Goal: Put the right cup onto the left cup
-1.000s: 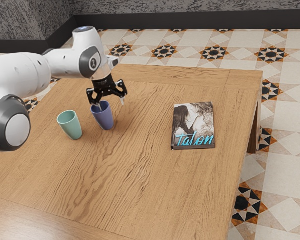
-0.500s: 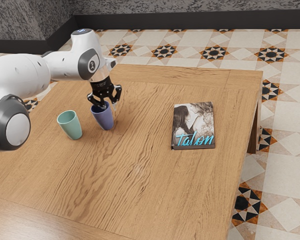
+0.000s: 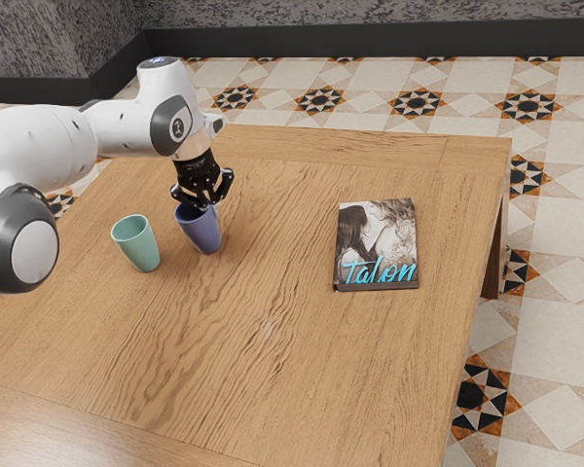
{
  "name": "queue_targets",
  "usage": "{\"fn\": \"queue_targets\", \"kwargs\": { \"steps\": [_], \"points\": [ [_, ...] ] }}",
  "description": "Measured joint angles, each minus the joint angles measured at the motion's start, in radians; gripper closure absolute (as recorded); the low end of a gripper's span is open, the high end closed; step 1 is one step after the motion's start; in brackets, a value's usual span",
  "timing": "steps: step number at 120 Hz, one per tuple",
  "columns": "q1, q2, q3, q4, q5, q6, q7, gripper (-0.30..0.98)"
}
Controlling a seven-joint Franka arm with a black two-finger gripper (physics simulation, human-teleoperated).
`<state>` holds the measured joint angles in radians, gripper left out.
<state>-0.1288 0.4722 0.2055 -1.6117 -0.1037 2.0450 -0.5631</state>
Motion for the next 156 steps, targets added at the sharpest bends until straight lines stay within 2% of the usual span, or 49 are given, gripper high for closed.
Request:
{"fn": "queue_targets", "kwargs": {
  "steps": [22, 64, 85, 156],
  "points": [
    [0.0, -0.011, 0.0, 0.006, 0.006, -0.004, -0.007, 0.78],
    [0.01, -0.193, 0.0, -0.001, 0.109, -0.122, -0.024, 0.78],
    [0.047, -0.238, 0.003, -0.013, 0.133, -0.18, -0.031, 0.78],
    [0.121, -0.219, 0.004, -0.018, 0.14, -0.231, -0.044, 0.79]
  ]
}}
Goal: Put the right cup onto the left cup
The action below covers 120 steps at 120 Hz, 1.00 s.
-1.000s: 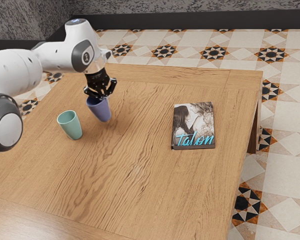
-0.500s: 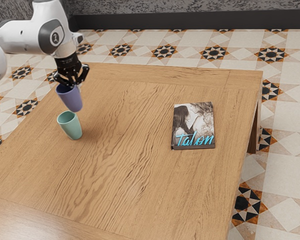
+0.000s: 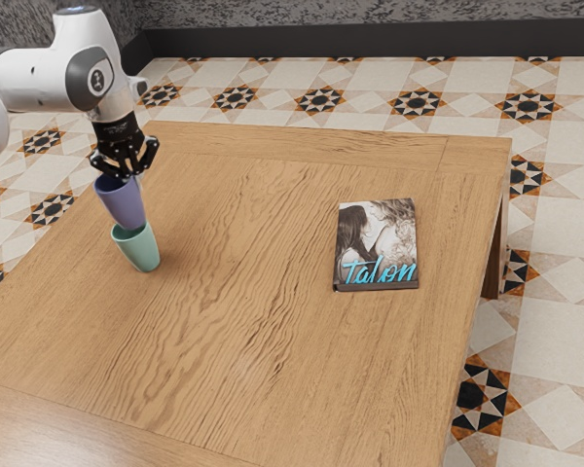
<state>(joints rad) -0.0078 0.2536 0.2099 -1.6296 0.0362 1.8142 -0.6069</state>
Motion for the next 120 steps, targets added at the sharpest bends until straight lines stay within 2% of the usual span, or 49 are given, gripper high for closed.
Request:
{"fn": "queue_targets", "kwargs": {
  "steps": [120],
  "points": [
    [0.029, 0.039, 0.0, 0.018, -0.005, 0.003, -0.002, 0.78]
  ]
}}
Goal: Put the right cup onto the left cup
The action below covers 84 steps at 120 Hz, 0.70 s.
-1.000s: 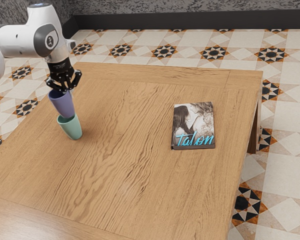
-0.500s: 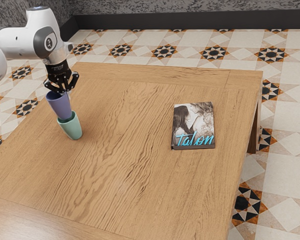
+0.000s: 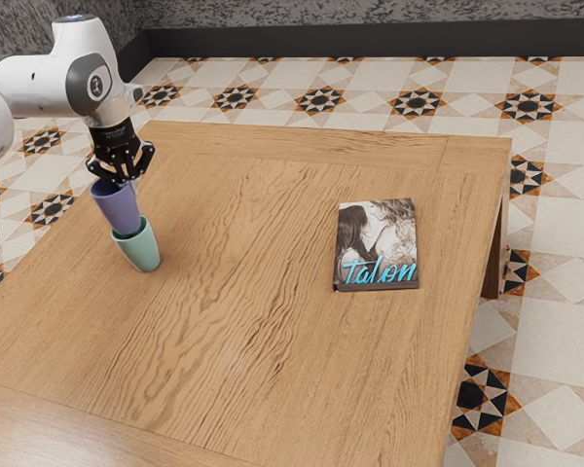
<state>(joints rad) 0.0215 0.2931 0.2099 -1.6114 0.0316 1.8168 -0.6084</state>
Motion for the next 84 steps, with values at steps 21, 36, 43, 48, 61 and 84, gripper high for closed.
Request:
{"fn": "queue_targets", "kwargs": {
  "steps": [21, 36, 43, 48, 61, 84],
  "points": [
    [0.0, 0.002, -0.001, -0.001, -0.001, 0.002, 0.0, 0.78],
    [-0.002, 0.002, -0.001, -0.001, -0.004, 0.004, 0.002, 0.56],
    [-0.002, 0.001, -0.001, -0.001, -0.005, 0.004, 0.003, 0.43],
    [-0.002, 0.001, 0.0, -0.001, -0.005, 0.004, 0.004, 0.36],
    [-0.003, -0.005, -0.001, 0.002, -0.005, 0.002, 0.006, 0.22],
    [-0.005, -0.051, -0.01, 0.022, -0.002, -0.004, 0.02, 0.1]
  ]
}}
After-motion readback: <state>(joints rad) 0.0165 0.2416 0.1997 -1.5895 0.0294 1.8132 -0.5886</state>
